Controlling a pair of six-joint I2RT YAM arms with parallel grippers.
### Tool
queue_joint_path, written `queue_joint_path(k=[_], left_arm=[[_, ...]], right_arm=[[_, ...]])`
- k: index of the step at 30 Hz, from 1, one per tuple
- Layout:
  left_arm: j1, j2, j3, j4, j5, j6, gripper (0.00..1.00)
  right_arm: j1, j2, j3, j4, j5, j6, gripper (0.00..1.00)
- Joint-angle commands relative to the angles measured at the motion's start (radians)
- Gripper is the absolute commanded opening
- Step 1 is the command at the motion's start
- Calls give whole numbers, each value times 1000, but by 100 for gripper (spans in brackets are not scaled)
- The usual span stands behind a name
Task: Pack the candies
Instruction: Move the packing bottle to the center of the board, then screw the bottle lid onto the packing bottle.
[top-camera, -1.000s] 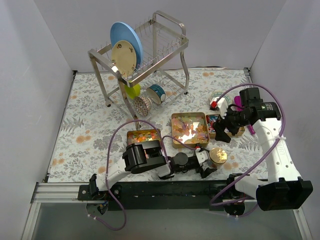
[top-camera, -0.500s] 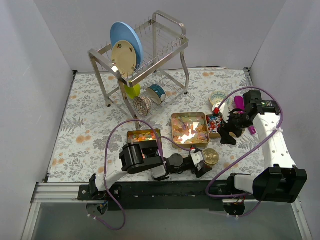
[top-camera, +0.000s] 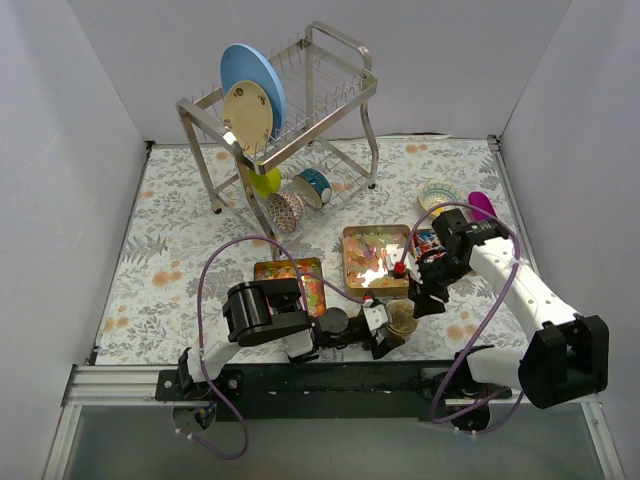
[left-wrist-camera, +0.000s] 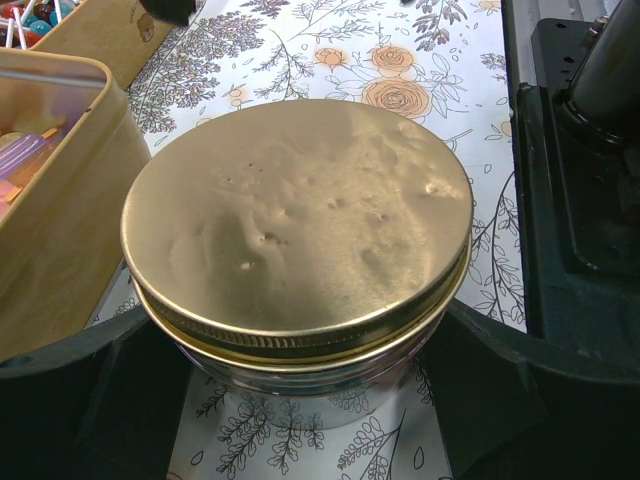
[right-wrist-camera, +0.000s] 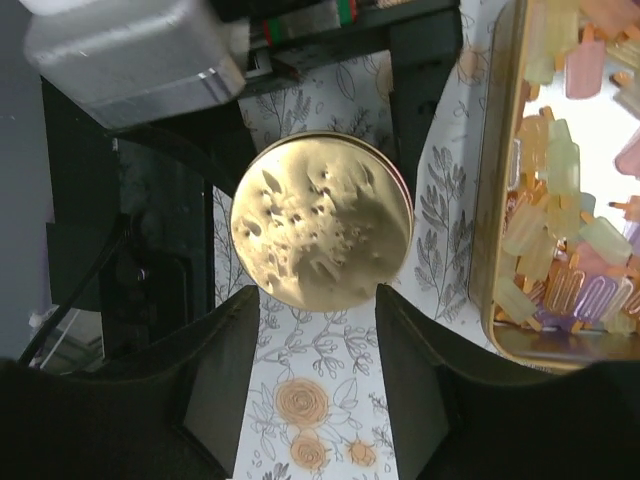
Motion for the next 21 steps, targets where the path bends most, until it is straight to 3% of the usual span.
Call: queue_joint_path(k=[1,4,6,21], left_arm=[[-3,41,-48,447,-20,-45,47],[-5,44,-56,447,-23,-43,10],[-5,44,-57,447,-37,-43,1],[-5,61,-59,447,-46,-52,0]], right_arm=[[73,-43,-39,90,-83,24,57],[120,-44,-79,145,-80,36,50],[139,-31,-93,150,-78,33,43],[231,-19,-222,291,-32,123,39]])
